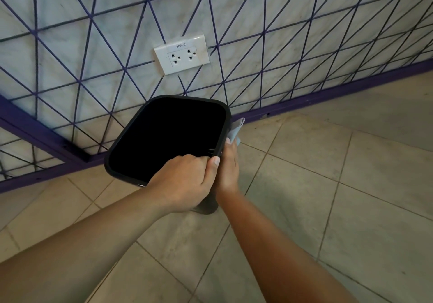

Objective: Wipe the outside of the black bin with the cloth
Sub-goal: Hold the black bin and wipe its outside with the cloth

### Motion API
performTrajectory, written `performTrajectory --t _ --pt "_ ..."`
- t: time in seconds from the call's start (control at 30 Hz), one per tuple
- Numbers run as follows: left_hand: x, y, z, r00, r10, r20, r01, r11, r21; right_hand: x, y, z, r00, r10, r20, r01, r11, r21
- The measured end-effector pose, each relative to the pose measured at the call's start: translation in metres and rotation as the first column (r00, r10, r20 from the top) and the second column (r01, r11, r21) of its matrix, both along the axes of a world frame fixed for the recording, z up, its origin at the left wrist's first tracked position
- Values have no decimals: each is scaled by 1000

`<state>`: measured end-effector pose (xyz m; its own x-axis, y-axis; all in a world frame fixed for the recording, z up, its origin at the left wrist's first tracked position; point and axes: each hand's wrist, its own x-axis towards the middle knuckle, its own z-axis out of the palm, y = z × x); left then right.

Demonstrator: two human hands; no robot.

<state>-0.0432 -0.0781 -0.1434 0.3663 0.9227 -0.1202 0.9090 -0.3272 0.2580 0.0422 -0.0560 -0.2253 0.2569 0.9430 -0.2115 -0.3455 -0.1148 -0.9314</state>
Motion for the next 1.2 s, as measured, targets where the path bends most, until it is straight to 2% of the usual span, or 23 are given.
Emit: performTrajectory --t 0.17,0.33,0.57,0.7,0.87,1.03,1.2 --pt "-1 0 2 1000 -5 8 5 1000 -3 -13 -41 3 991 61 122 -72 994 81" --pt "0 0 1 1000 0 9 0 1000 21 -5 -12 -8 997 -22 74 19 999 39" --pt "-5 -1 -2 999 -7 36 6 1000 24 -16 -48 -19 984 40 173 -68 985 158" --pt "-6 1 -2 999 -2 54 1 1000 17 -10 -15 -11 994 17 108 -18 1000 10" --pt "-9 -1 -5 997 -6 77 3 999 33 -16 -47 -20 979 89 185 -106 991 81" --pt "-8 0 -6 997 7 71 -11 998 63 -10 -20 -19 991 74 109 -69 996 -47" --pt "-9 -2 -5 997 -26 78 22 998 56 -15 -33 -19 986 98 136 -99 995 5"
